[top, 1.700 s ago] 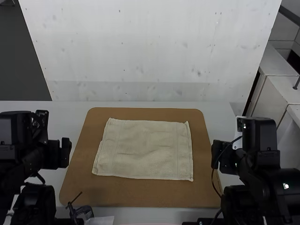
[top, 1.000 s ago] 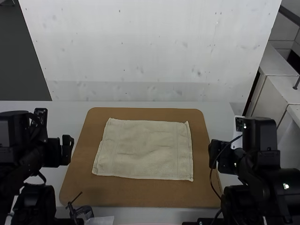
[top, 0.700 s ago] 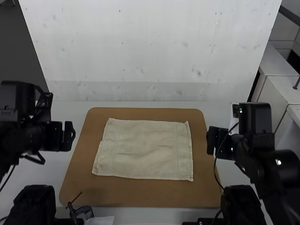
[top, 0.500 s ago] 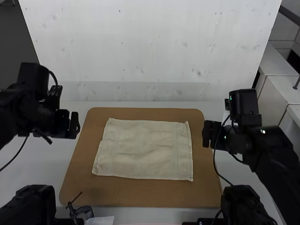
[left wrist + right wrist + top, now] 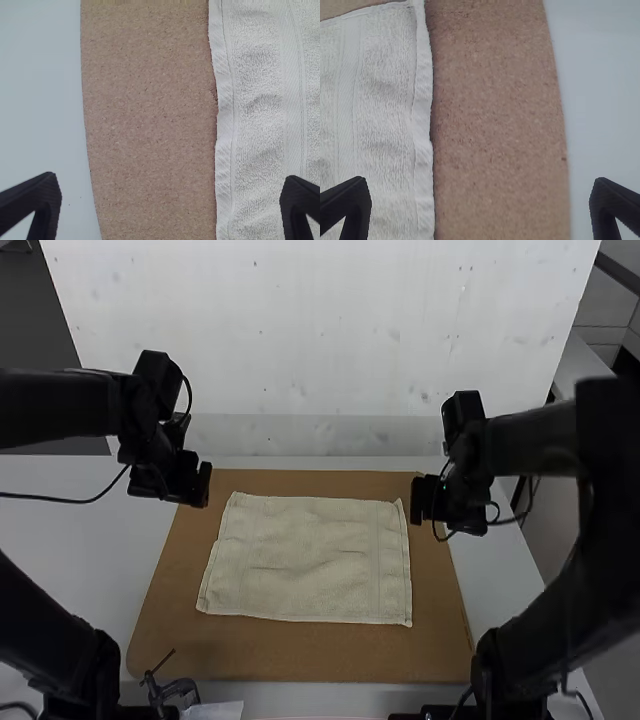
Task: Fold the towel.
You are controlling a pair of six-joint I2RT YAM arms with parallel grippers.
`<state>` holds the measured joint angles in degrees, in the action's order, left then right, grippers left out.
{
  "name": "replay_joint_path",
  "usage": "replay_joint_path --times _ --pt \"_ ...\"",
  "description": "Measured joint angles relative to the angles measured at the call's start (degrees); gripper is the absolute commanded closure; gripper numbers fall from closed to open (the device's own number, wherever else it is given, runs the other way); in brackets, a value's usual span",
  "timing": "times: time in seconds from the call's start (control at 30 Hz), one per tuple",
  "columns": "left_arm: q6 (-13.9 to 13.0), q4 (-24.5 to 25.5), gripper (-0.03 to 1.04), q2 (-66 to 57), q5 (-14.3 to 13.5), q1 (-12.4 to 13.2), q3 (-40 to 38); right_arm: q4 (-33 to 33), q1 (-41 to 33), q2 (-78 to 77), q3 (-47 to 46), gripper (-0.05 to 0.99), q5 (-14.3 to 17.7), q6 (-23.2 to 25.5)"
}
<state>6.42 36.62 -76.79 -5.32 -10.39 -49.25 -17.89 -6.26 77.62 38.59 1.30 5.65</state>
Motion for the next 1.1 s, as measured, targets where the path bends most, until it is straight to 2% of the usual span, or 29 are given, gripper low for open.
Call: replay_joint_path --times 0.1,0.37,0.53,0.73,0.83,0.97,1.1 --pt "0.26 -0.31 0.03 -2.08 -0.94 -0.33 -1.77 2.71 0.00 9.03 3.91 0.00 0.00 0.66" --pt "0.52 -1.57 0.03 -2.43 -1.86 -1.38 -2.40 4.20 0.00 28.57 17.92 0.00 -0.04 2.45" --pt "0.52 -1.60 0.03 -2.43 -1.99 -1.79 -2.40 4.63 -0.68 35.54 23.23 0.00 -0.02 2.91" --pt "0.52 -1.66 0.03 -2.43 -1.99 -1.99 -2.38 4.55 -3.23 39.01 26.03 0.05 -0.04 3.41" --pt "0.52 -2.25 0.03 -2.43 -1.99 -1.99 -2.38 4.24 -4.42 40.37 27.43 0.27 1.16 3.85" --pt "0.52 -2.71 0.03 -2.43 -1.99 -1.99 -2.38 4.35 -4.96 41.90 29.16 0.66 3.06 4.22" --pt "0.52 -3.10 0.03 -2.62 -1.99 -1.99 -2.38 4.94 -6.69 42.45 29.77 0.90 3.98 4.70"
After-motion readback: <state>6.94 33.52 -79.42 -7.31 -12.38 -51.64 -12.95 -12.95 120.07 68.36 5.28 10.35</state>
